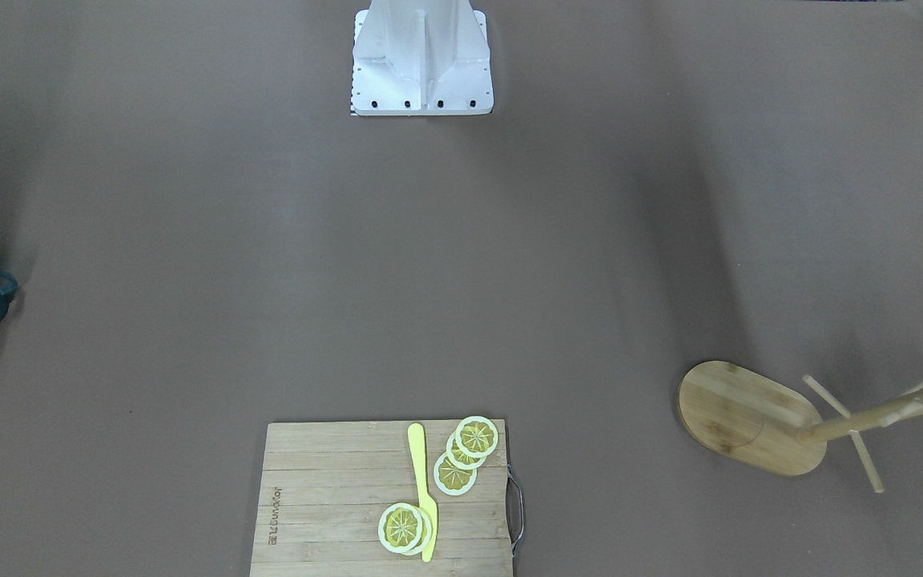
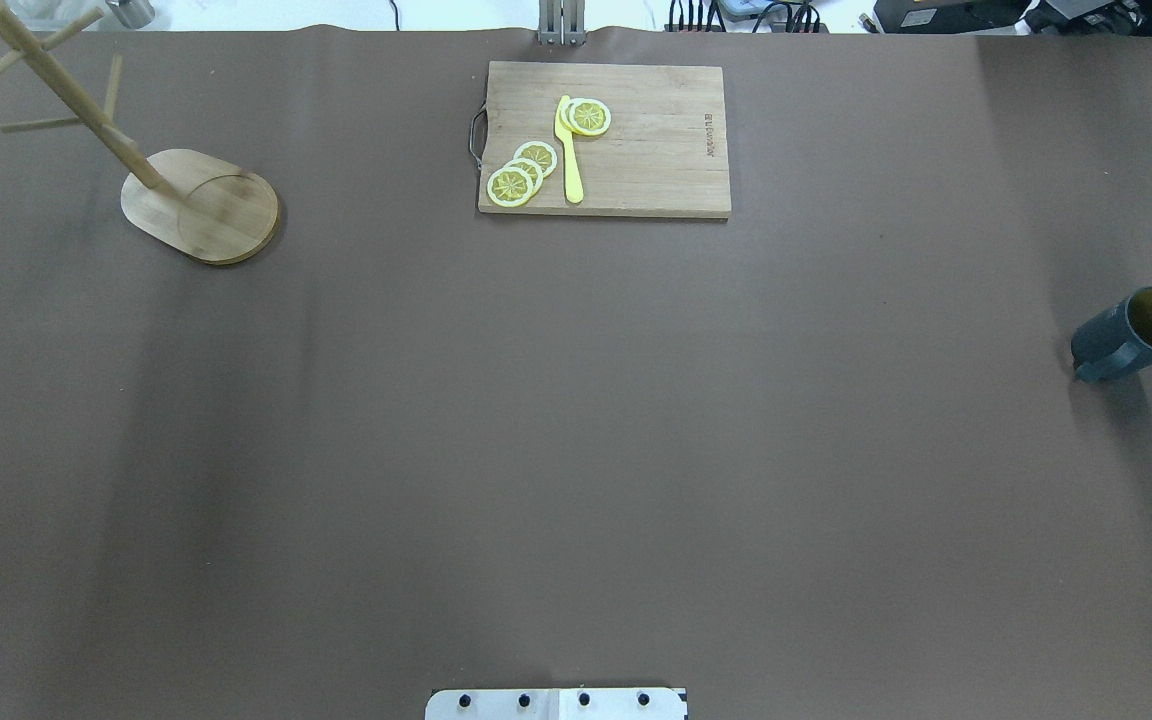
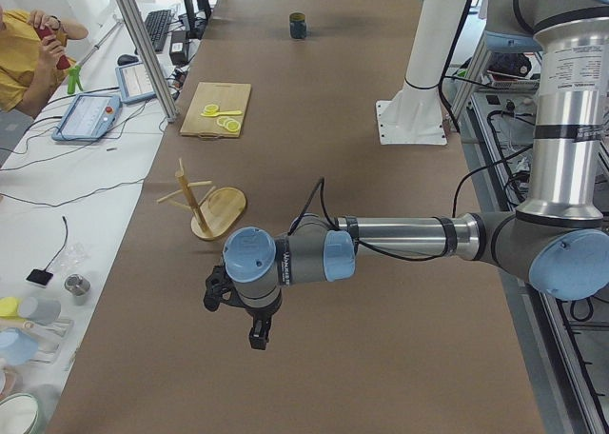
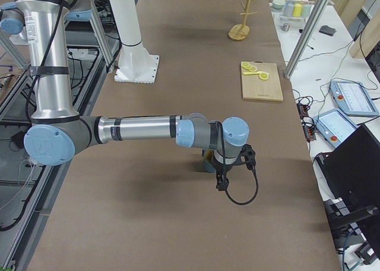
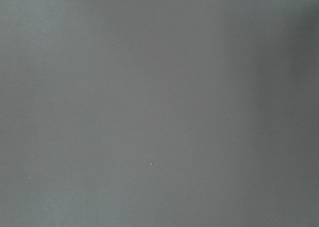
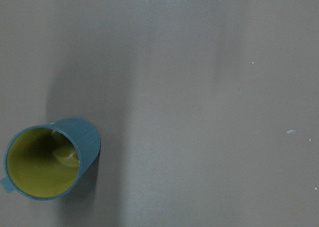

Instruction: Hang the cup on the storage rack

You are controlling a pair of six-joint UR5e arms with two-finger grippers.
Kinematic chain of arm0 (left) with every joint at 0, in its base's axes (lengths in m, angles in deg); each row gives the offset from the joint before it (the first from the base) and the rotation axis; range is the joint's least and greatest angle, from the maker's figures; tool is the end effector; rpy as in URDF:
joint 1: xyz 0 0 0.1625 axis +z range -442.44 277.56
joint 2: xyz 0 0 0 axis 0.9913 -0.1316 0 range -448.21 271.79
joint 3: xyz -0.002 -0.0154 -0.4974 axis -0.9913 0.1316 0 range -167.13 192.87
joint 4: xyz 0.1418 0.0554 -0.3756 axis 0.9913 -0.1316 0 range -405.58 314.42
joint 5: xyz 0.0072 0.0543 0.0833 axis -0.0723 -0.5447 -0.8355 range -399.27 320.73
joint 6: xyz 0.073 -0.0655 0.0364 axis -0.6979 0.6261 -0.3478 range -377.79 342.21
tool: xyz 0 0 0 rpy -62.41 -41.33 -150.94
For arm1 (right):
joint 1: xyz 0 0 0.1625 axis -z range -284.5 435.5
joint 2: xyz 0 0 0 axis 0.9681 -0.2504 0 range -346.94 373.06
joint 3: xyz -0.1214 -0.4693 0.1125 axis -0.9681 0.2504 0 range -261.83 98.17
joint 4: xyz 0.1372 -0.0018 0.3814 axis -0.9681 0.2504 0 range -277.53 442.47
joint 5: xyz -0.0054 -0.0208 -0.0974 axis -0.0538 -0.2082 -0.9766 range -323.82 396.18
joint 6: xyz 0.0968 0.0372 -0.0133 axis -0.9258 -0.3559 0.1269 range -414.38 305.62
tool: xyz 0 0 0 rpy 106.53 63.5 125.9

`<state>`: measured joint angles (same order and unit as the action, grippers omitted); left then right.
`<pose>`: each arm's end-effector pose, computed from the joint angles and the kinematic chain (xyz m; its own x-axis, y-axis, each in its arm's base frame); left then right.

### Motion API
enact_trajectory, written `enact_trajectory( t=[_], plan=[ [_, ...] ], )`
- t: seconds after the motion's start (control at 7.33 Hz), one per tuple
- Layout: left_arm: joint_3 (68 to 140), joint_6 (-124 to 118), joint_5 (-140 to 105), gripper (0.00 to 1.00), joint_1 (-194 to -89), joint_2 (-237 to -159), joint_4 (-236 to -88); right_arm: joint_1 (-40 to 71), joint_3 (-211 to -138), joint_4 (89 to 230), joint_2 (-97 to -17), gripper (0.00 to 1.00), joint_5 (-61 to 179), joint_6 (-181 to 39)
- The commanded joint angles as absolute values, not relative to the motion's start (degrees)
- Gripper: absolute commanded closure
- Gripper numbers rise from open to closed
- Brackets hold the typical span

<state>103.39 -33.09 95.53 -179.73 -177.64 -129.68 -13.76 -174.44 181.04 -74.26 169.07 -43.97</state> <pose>-0.1187 -0.4579 0.7447 0.7033 0.1034 -0.7034 -0.0615 0.9945 0.0847 0.0556 -0.5004 0.7065 0.7187 -0.1513 0.6787 0.1450 0.9872 0.0665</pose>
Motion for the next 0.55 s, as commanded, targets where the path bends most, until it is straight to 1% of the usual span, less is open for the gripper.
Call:
enact_trajectory(
  t=[0.0,0.41],
  plan=[
    [103.66,-33.17,95.56,0.02,-179.73,-177.43,-130.82,-13.80,-175.60,181.00,-75.00,0.00,168.89,-43.75],
    [103.75,-33.17,95.56,0.02,-179.73,-176.72,-132.94,-13.80,-176.04,181.00,-74.91,0.00,168.98,-43.83]
  ],
)
